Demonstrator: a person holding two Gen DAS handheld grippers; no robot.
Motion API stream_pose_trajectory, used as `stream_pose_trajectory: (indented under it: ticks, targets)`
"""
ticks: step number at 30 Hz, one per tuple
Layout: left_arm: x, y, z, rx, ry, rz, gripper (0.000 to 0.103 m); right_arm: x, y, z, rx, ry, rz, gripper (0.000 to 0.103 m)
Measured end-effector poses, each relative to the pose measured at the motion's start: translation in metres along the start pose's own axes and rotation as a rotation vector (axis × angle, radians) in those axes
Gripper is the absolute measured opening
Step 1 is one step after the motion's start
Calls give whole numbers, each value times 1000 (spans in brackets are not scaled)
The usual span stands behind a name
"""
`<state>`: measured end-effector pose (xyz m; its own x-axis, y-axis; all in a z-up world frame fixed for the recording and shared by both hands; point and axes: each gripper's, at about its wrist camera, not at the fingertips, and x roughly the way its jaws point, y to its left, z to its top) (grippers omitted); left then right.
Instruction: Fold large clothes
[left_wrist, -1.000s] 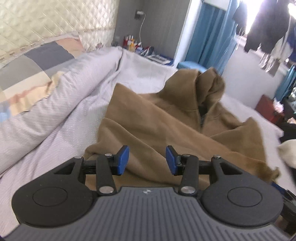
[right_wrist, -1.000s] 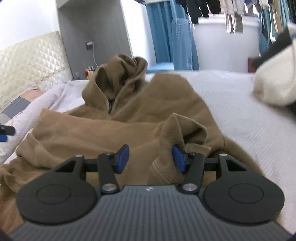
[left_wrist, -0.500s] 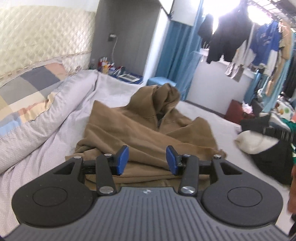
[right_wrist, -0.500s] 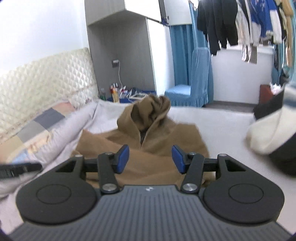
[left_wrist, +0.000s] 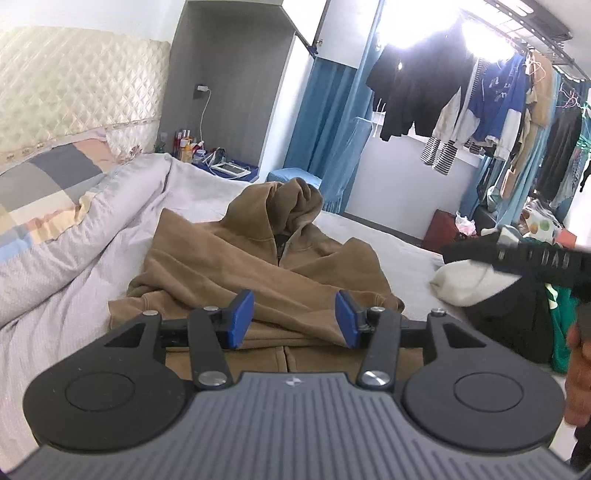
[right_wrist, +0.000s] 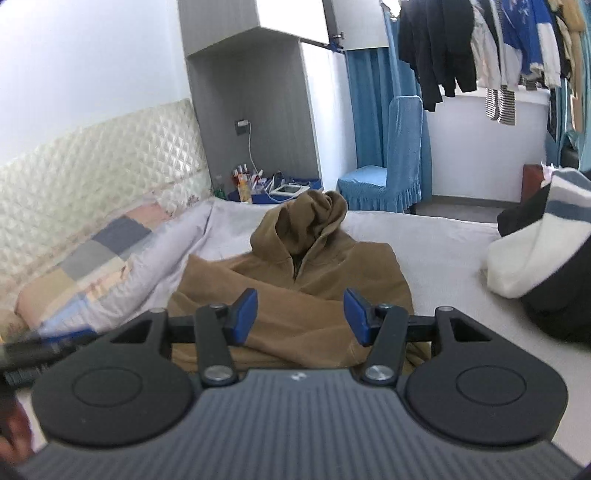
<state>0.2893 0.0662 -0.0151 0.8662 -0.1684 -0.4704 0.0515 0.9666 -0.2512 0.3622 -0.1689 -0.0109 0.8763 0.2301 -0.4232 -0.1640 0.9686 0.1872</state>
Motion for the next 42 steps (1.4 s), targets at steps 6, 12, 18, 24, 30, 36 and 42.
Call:
stream_pose_trajectory:
  ticks: [6,12,18,24,30,36,42]
  targets:
    - [20,6,0,-32,8,9,55,17,-13,-15,0,-25,19,55]
    - [87,10,25,29,4,27,57,64,-28,-15,11,-9,55,55]
    - [205,34,60,3,25,54,58,161,-33,4,-9,18,78,55]
    - [363,63,95,66,69,100,58,300,-54,26,26,25,77,55]
    - [497,89,125,56,23,147,58,438,-91,50,95,61,-1,56]
    - [596,89,154,132,49,173,58,525,-125,69,181,92,-26,56]
    - [647,86,169,124,84,255,52,562,-133,83,207,115,28,55]
